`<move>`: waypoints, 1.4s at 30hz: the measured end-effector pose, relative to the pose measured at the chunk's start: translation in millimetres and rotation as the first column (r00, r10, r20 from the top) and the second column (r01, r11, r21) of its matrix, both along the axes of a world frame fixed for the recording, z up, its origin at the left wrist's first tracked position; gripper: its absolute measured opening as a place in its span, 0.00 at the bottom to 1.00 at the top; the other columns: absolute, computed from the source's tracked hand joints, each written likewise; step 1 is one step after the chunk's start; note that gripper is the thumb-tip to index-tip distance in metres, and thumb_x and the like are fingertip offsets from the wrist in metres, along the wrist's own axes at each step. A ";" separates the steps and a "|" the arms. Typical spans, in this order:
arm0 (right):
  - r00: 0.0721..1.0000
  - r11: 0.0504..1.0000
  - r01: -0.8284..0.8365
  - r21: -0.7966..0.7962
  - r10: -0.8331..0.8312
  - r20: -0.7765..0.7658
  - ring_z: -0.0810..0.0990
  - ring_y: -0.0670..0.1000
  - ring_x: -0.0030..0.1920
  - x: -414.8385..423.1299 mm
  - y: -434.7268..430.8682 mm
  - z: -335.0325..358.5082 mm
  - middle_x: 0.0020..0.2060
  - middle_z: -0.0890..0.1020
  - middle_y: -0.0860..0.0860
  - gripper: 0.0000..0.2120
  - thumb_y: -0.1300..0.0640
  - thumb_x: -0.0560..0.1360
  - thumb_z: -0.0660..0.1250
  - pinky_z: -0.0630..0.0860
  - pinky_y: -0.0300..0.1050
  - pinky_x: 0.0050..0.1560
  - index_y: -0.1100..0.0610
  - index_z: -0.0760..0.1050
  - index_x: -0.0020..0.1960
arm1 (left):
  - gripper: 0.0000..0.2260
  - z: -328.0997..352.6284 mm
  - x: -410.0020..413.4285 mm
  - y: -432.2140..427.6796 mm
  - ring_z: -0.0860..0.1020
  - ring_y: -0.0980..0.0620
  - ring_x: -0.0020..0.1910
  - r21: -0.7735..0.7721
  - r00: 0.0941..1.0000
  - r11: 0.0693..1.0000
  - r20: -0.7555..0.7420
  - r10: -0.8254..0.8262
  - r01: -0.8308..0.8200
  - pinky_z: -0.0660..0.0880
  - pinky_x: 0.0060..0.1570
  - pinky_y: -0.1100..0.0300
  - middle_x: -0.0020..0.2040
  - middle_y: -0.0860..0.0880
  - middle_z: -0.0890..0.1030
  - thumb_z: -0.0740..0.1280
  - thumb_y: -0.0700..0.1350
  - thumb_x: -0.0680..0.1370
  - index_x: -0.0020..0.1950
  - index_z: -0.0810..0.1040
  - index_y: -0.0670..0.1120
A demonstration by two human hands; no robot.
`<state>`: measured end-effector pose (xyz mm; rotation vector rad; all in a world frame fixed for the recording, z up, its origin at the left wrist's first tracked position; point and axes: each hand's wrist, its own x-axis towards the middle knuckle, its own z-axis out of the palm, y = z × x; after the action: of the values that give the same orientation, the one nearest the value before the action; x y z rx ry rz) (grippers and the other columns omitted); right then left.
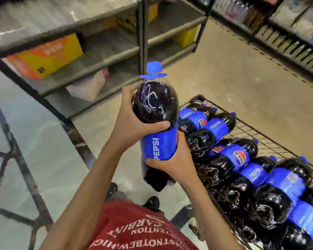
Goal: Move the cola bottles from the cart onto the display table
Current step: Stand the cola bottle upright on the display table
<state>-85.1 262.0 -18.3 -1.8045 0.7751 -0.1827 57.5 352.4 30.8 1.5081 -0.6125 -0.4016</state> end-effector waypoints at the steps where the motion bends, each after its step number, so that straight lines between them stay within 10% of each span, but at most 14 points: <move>1: 0.999 0.999 -0.037 -0.012 0.037 0.000 0.80 0.35 0.50 9.0 8.6 1.8 0.51 0.79 0.34 0.43 0.44 0.51 0.84 0.79 0.41 0.49 0.39 0.66 0.60 | 0.45 1.4 6.1 14.0 0.77 0.56 0.65 -0.002 1.000 1.000 0.008 0.029 -0.029 0.74 0.63 0.61 0.68 0.48 0.74 0.82 0.48 0.58 0.69 0.64 0.47; 23: 0.905 0.905 -0.410 -0.111 0.419 0.077 0.79 0.39 0.54 239.1 231.2 16.5 0.55 0.76 0.34 0.47 0.35 0.51 0.80 0.83 0.48 0.52 0.39 0.62 0.65 | 0.46 22.3 189.3 292.1 0.77 0.51 0.65 0.023 0.910 0.917 0.136 0.393 -0.399 0.77 0.64 0.52 0.67 0.48 0.75 0.84 0.36 0.61 0.72 0.63 0.46; 42: 0.855 0.862 -0.489 -0.136 0.504 0.122 0.79 0.37 0.53 470.4 193.9 10.4 0.54 0.77 0.33 0.47 0.38 0.53 0.83 0.82 0.41 0.50 0.39 0.64 0.66 | 0.46 29.3 398.7 264.9 0.79 0.53 0.64 0.047 0.861 0.864 0.128 0.493 -0.502 0.76 0.65 0.50 0.65 0.49 0.77 0.84 0.42 0.60 0.72 0.63 0.49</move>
<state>385.3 455.8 -7.9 -1.9989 0.1713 -0.0163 456.2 617.3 60.1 1.7068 -0.2717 0.0622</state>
